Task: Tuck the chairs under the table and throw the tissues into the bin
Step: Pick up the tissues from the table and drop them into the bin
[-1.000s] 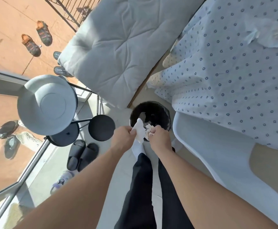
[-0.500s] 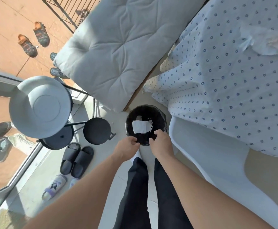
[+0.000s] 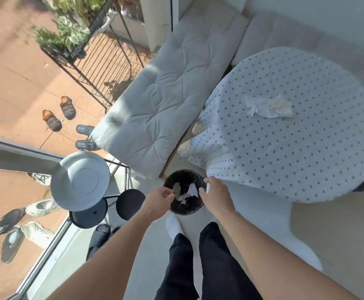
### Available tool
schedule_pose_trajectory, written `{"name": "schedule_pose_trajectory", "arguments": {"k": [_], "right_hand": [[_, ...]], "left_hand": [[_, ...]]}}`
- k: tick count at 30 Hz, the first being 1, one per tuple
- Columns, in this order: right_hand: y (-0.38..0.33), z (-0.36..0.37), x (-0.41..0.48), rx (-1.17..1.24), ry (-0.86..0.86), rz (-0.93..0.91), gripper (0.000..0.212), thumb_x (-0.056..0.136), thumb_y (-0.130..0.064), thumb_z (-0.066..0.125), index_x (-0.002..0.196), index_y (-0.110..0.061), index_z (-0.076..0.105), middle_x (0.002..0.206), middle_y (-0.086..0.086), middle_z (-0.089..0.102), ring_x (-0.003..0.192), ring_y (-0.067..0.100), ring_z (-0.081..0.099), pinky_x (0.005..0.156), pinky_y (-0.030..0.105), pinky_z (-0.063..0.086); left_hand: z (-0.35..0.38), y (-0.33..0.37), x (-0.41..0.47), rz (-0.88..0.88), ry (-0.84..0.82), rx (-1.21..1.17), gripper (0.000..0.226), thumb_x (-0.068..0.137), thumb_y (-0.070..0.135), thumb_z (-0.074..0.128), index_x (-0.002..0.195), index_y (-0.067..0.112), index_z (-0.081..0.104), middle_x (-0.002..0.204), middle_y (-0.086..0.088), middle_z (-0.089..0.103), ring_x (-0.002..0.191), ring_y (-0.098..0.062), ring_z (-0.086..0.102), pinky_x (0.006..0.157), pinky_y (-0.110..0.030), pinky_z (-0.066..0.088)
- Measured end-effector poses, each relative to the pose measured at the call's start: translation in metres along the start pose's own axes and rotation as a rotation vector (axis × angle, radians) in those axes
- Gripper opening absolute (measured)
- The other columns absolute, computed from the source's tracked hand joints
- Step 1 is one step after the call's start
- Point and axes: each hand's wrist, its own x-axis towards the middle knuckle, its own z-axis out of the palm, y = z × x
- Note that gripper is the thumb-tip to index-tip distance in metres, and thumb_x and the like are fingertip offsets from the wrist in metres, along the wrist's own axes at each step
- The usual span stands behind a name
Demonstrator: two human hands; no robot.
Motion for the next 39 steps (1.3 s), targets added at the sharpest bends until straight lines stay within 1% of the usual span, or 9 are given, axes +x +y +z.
{"name": "schedule_pose_trajectory", "arguments": {"k": [4, 11, 16, 19, 21, 24, 28, 35, 39], "right_hand": [[-0.011, -0.052, -0.033, 0.024, 0.088, -0.009, 0.033, 0.1, -0.031, 0.059, 0.13, -0.018, 0.057, 0.128, 0.005, 0.062, 0.116, 0.024, 0.059, 0.093, 0.031, 0.048], [0.0, -0.132, -0.067, 0.081, 0.243, 0.037, 0.034, 0.099, -0.03, 0.061, 0.13, -0.016, 0.057, 0.13, 0.006, 0.061, 0.118, 0.026, 0.058, 0.097, 0.037, 0.049], [0.023, -0.18, -0.075, 0.122, 0.338, 0.085, 0.038, 0.099, -0.033, 0.059, 0.134, -0.018, 0.054, 0.135, 0.004, 0.058, 0.121, 0.023, 0.056, 0.095, 0.036, 0.048], [0.039, -0.206, -0.072, 0.143, 0.388, 0.112, 0.038, 0.1, -0.035, 0.058, 0.134, -0.019, 0.053, 0.136, 0.003, 0.057, 0.117, 0.021, 0.057, 0.094, 0.036, 0.05], [0.051, -0.221, -0.065, 0.16, 0.403, 0.127, 0.038, 0.1, -0.035, 0.058, 0.134, -0.019, 0.053, 0.136, 0.002, 0.057, 0.115, 0.02, 0.058, 0.093, 0.037, 0.051], [0.067, -0.24, -0.048, 0.176, 0.413, 0.145, 0.038, 0.1, -0.037, 0.058, 0.133, -0.019, 0.053, 0.135, 0.002, 0.057, 0.11, 0.019, 0.059, 0.091, 0.04, 0.055], [0.087, -0.262, -0.012, 0.188, 0.385, 0.167, 0.042, 0.1, -0.039, 0.058, 0.136, -0.018, 0.051, 0.136, 0.004, 0.057, 0.107, 0.018, 0.055, 0.089, 0.035, 0.051], [0.114, -0.295, 0.092, 0.208, 0.326, 0.15, 0.048, 0.097, -0.046, 0.06, 0.138, -0.024, 0.05, 0.138, -0.001, 0.055, 0.114, 0.019, 0.058, 0.082, 0.04, 0.057], [0.126, -0.306, 0.158, 0.154, 0.314, 0.121, 0.048, 0.097, -0.043, 0.061, 0.139, -0.023, 0.049, 0.134, 0.004, 0.055, 0.12, 0.022, 0.054, 0.089, 0.04, 0.053]], "left_hand": [[-0.027, 0.04, -0.038, 0.101, 0.041, 0.01, 0.028, 0.098, 0.033, 0.058, 0.121, 0.024, 0.071, 0.115, 0.002, 0.078, 0.093, -0.015, 0.078, 0.091, -0.04, 0.063], [-0.062, 0.11, -0.067, 0.253, 0.049, 0.066, 0.023, 0.102, 0.031, 0.062, 0.121, 0.021, 0.071, 0.107, 0.004, 0.077, 0.084, -0.014, 0.078, 0.092, -0.04, 0.063], [-0.075, 0.16, -0.067, 0.326, 0.106, 0.127, 0.019, 0.098, 0.033, 0.061, 0.109, 0.024, 0.075, 0.094, 0.006, 0.08, 0.082, -0.013, 0.078, 0.079, -0.042, 0.066], [-0.074, 0.192, -0.066, 0.366, 0.107, 0.164, 0.018, 0.1, 0.03, 0.06, 0.11, 0.024, 0.074, 0.096, 0.006, 0.078, 0.077, -0.009, 0.076, 0.069, -0.033, 0.062], [-0.069, 0.211, -0.061, 0.387, 0.099, 0.162, 0.018, 0.101, 0.028, 0.061, 0.112, 0.022, 0.073, 0.1, 0.007, 0.078, 0.079, -0.009, 0.077, 0.072, -0.034, 0.062], [-0.06, 0.236, -0.044, 0.402, 0.07, 0.146, 0.017, 0.101, 0.029, 0.061, 0.114, 0.025, 0.072, 0.107, 0.006, 0.078, 0.085, -0.013, 0.079, 0.084, -0.043, 0.066], [-0.041, 0.265, -0.02, 0.409, 0.073, 0.172, 0.021, 0.103, 0.029, 0.062, 0.119, 0.023, 0.073, 0.113, 0.007, 0.077, 0.085, -0.01, 0.079, 0.074, -0.034, 0.064], [-0.008, 0.314, 0.051, 0.358, 0.072, 0.147, 0.023, 0.102, 0.033, 0.063, 0.123, 0.027, 0.073, 0.112, 0.01, 0.076, 0.095, -0.014, 0.076, 0.084, -0.041, 0.065], [0.016, 0.342, 0.098, 0.286, 0.071, -0.057, 0.028, 0.103, 0.031, 0.064, 0.13, 0.024, 0.065, 0.113, 0.005, 0.073, 0.095, -0.018, 0.075, 0.083, -0.042, 0.065]]}}
